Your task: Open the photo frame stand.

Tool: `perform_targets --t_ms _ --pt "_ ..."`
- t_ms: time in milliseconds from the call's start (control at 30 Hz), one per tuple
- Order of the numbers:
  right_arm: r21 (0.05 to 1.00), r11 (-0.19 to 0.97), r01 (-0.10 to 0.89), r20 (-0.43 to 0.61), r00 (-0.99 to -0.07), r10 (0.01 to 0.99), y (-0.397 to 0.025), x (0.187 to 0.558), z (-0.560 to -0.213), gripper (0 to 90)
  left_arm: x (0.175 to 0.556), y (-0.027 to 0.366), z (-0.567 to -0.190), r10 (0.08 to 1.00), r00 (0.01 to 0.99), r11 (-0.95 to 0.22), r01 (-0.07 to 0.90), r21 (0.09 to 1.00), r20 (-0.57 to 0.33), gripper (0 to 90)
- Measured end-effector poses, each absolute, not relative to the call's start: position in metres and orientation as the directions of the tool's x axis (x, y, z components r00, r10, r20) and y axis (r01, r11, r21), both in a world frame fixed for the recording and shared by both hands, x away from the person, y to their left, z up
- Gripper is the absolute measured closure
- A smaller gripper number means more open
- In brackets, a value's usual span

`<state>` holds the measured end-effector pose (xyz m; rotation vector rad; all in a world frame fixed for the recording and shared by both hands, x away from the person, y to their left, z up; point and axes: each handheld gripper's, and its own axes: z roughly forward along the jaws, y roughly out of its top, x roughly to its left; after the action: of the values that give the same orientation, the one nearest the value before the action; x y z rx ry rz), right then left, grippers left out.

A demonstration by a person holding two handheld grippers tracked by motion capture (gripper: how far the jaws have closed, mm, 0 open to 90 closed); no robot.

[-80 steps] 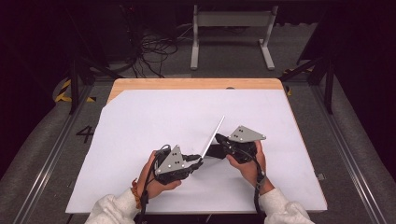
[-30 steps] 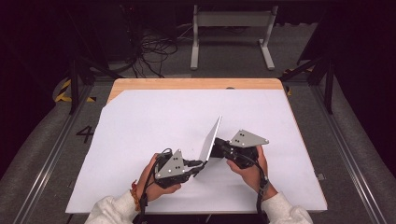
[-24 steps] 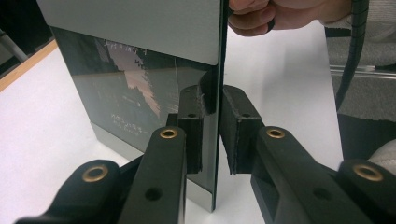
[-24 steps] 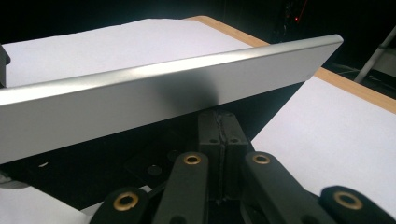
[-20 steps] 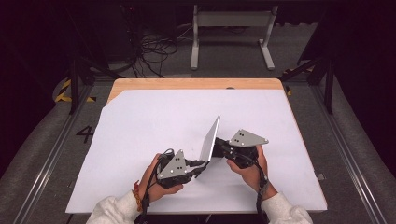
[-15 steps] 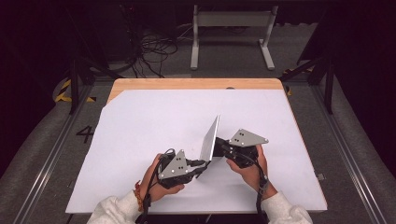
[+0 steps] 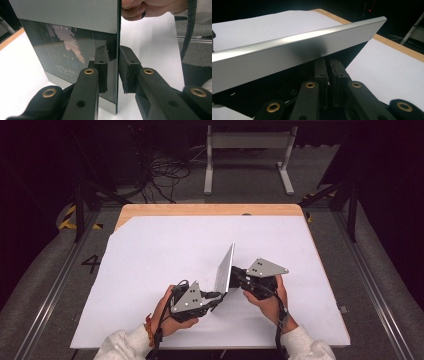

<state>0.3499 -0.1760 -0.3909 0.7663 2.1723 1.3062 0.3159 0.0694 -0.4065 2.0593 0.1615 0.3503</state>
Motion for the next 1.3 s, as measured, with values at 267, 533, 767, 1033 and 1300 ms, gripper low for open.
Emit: perform_targets --t_ms 267,533,767,1033,1300 --pt "0.886 0.412 0.213 -0.137 -0.728 0.672 -0.177 0.346 -0.391 80.8 0.316 0.072 -0.408 0.246 0.951 -0.508 -0.036 0.86 0.185 80.6" --pt "0.88 0.427 0.21 -0.136 -0.749 0.649 -0.18 0.341 -0.393 90.0 0.316 0.072 -0.411 0.239 0.954 -0.522 -0.03 0.852 0.18 82.1" --pt "0.868 0.46 0.189 -0.142 -0.792 0.594 -0.174 0.334 -0.395 90.0 0.315 0.072 -0.411 0.237 0.955 -0.526 -0.027 0.85 0.177 82.1" --pt "0.866 0.462 0.188 -0.133 -0.806 0.577 -0.171 0.329 -0.397 90.0 0.313 0.07 -0.411 0.239 0.955 -0.523 -0.027 0.852 0.178 81.9" --pt "0.868 0.456 0.194 -0.123 -0.807 0.577 -0.173 0.33 -0.398 90.0 0.312 0.067 -0.412 0.249 0.954 -0.519 -0.016 0.855 0.169 81.9"
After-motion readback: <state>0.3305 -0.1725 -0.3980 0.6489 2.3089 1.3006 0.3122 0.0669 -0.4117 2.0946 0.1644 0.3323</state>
